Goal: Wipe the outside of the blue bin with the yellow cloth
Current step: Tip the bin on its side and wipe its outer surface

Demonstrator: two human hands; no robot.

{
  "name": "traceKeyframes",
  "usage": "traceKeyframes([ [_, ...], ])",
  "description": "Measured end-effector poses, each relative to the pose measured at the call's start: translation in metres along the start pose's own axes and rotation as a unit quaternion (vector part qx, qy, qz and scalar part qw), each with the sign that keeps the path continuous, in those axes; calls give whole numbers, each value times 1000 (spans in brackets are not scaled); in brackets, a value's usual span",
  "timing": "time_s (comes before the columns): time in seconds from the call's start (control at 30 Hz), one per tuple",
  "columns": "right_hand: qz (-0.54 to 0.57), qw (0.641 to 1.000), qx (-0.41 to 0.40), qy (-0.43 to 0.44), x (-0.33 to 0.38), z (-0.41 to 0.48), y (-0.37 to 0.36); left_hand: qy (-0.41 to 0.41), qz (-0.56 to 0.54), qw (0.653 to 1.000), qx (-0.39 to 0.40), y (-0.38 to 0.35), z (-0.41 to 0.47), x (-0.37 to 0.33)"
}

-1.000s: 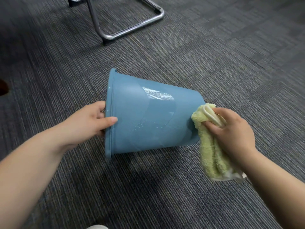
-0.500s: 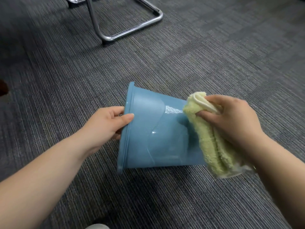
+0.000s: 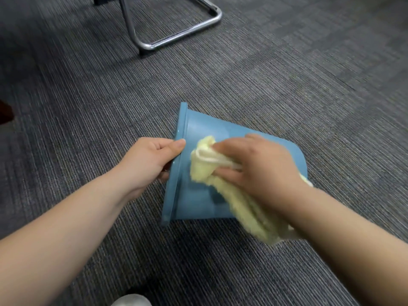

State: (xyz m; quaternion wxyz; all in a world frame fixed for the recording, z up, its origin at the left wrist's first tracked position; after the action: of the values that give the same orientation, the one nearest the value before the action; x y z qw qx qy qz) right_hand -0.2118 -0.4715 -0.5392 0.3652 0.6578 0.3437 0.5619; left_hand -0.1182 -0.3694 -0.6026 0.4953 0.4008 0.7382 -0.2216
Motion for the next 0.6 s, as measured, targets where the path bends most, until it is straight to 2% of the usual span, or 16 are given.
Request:
traceKeyframes([
  [0.07,11,996,-66,-54,-19,-1,15,0,-4,1000,9,-3,1,-4],
  [0.13,10,994,-89,-66,-19,-4,15,0,1,1000,6,-3,1,-5],
  [0.3,-11,999,-29,16,14,-8,-14,9,26,1000,-1,3,-1,0],
  [0.4,-6,999,-21,-35,-8,-3,-8,14,22,1000,-3,4,-2,2],
  [0.5,-29,991,-58,-117,-40,-4,7,19,6,1000,-3,5,-3,5],
  [0.6,-44,993,-54,-93,-29,-9,-3,24,5,1000,-2,6,-4,8],
])
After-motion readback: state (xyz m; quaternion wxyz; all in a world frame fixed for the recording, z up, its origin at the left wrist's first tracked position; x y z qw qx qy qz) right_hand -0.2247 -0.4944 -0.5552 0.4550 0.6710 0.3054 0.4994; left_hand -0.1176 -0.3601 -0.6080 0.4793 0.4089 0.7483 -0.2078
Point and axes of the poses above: each hand's wrist, its own z-axis towards the middle knuckle, its own y-axis out of the back of the hand, x = y × z, the point moved 8 cm from there along z, towards the middle knuckle, and after that the axes turned 12 degrees about x, right-handed, at the moved point
